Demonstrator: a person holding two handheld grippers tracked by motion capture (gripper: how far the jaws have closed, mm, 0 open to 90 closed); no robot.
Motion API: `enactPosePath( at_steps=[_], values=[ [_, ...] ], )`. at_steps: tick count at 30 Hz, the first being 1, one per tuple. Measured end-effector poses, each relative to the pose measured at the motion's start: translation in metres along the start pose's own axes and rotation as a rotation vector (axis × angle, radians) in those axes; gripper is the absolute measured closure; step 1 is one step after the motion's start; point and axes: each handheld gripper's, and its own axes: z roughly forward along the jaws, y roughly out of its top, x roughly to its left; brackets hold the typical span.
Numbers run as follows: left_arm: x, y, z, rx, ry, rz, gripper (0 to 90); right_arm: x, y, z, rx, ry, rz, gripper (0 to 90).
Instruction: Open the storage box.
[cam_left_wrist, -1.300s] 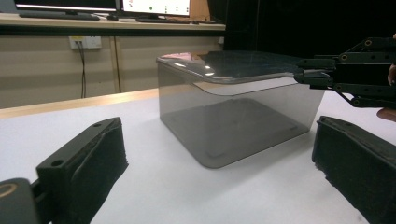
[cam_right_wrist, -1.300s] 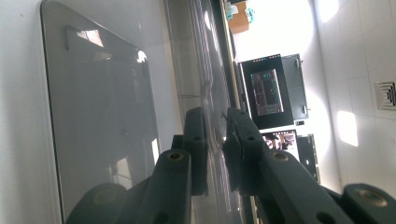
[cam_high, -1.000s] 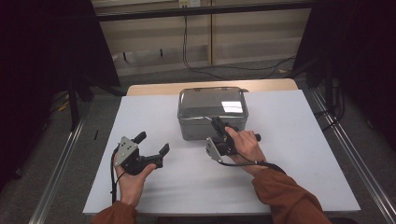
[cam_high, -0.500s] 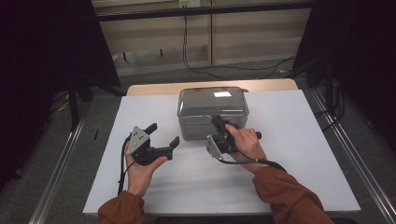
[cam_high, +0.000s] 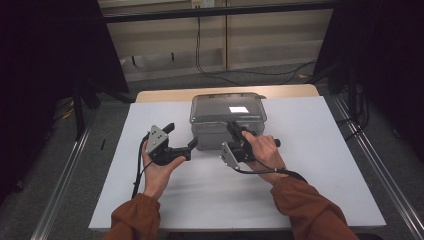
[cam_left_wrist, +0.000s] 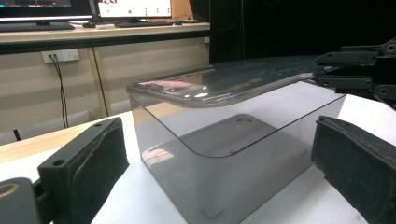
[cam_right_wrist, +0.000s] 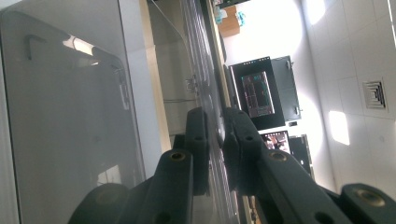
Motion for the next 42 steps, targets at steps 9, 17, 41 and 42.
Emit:
enactPosePath(
  at_steps=[9,17,41,42],
  values=[
    [0.008,0.004,0.019,-0.011,0.028,0.04,4.9,-0.002,0.002,0.001,0.0,-0.008,-0.001,80.6],
    [0.007,0.0,0.032,0.0,0.037,0.018,7.2,-0.001,0.002,0.002,-0.004,-0.008,-0.002,80.5],
    [0.013,0.006,0.052,-0.028,0.016,0.107,19.6,-0.007,-0.001,0.001,-0.009,0.0,0.081,71.3],
    [0.013,0.006,0.053,-0.03,0.02,0.109,19.7,-0.008,-0.003,0.001,-0.013,0.002,0.105,70.0]
  ],
)
